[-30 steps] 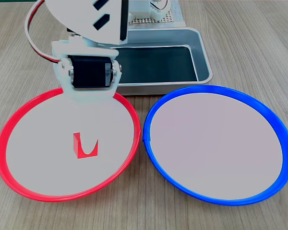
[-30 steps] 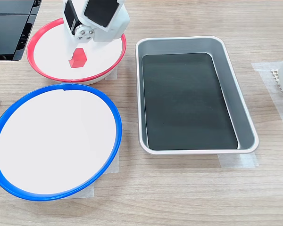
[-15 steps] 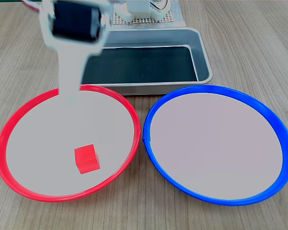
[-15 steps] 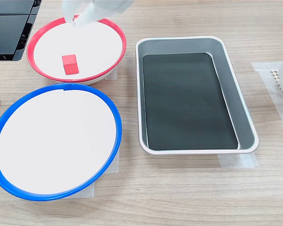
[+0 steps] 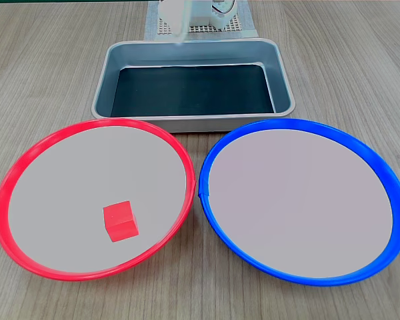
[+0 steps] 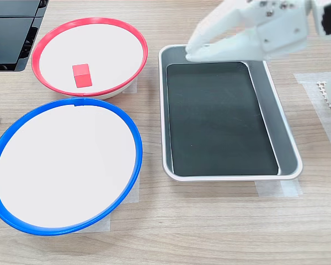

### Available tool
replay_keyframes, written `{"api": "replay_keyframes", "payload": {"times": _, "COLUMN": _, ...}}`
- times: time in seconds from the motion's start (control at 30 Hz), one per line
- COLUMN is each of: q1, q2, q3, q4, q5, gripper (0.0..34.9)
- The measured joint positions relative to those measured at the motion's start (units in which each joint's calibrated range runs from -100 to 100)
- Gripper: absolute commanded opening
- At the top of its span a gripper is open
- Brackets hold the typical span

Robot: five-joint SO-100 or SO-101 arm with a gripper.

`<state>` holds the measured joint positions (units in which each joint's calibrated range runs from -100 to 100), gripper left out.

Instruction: Move a red block from tray to red dish

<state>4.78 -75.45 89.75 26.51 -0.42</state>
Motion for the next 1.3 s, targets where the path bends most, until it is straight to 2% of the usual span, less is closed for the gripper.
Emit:
{"api": "replay_keyframes", "payload": {"times": 0.17, "q1": 0.18, "q2": -12.11, "q3": 9.62, "q4": 5.87, "q5": 0.49, "gripper": 0.0}}
{"api": "replay_keyframes", "payload": {"times": 0.5, "q1": 2.04, "q2": -22.76, "q3": 10.25, "q4": 19.74, "q5": 0.49, "gripper": 0.2}}
{"api": "replay_keyframes", "payload": {"times": 1.3, "q1": 1.95, "q2": -23.27, "q3": 10.25, "q4": 20.64, "q5": 0.24, "gripper": 0.3}}
